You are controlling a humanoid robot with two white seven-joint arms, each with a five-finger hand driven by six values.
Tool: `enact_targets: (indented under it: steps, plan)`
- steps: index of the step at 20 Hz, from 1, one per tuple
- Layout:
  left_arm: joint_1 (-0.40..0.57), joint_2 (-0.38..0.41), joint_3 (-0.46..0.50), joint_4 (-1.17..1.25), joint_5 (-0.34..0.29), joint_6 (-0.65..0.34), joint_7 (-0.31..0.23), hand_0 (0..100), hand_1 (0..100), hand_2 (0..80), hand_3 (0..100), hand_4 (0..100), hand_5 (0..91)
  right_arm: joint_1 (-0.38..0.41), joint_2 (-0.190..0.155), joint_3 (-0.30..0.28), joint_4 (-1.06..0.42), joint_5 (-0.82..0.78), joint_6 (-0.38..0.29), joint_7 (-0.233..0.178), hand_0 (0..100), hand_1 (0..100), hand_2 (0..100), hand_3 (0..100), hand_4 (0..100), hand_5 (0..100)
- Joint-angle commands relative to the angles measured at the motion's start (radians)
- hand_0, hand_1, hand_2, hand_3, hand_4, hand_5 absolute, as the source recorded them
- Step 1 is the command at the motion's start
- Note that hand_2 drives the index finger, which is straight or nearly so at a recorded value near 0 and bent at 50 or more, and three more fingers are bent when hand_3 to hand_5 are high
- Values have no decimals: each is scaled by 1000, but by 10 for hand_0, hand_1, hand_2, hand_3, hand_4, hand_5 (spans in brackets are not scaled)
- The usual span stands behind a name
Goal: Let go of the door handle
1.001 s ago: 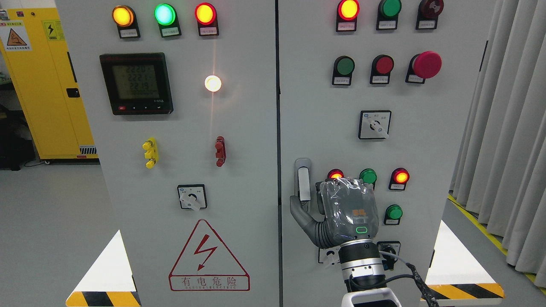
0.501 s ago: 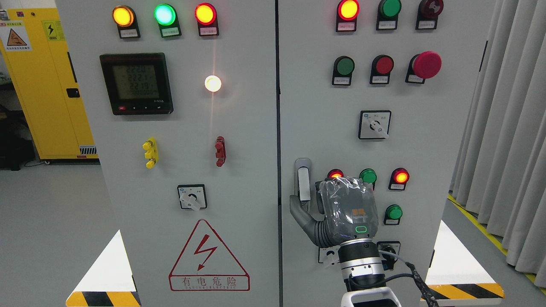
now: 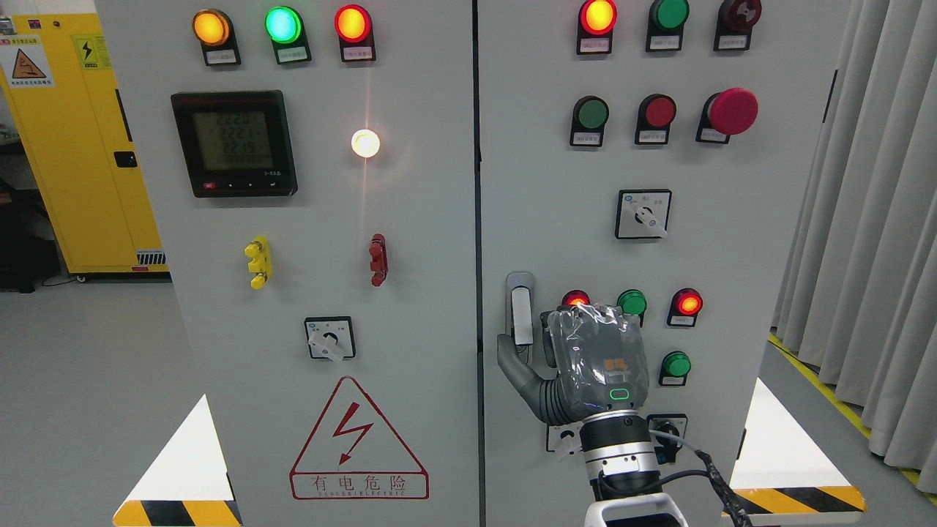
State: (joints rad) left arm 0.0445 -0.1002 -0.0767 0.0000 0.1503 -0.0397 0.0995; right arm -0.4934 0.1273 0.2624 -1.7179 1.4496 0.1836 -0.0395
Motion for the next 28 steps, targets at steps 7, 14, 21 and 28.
enact_targets:
  steps: [7,14,21,28]
  plan:
    - [0,0,0,-15,0,0,0,120,556,0,0,0,0,4,0,-3,-5,0,2,-3,447,312,1000,1000,1000,1000]
    - [0,0,0,-15,0,0,0,120,556,0,0,0,0,4,0,-6,-6,-2,2,-3,478,308,1000,1000,1000,1000]
    - [0,0,0,-15,0,0,0,120,556,0,0,0,0,4,0,-8,-6,-2,2,-3,570,291,1000,1000,1000,1000]
    - [0,-1,0,-15,0,0,0,120,556,0,0,0,0,4,0,-9,-6,-2,2,-3,614,292,1000,1000,1000,1000]
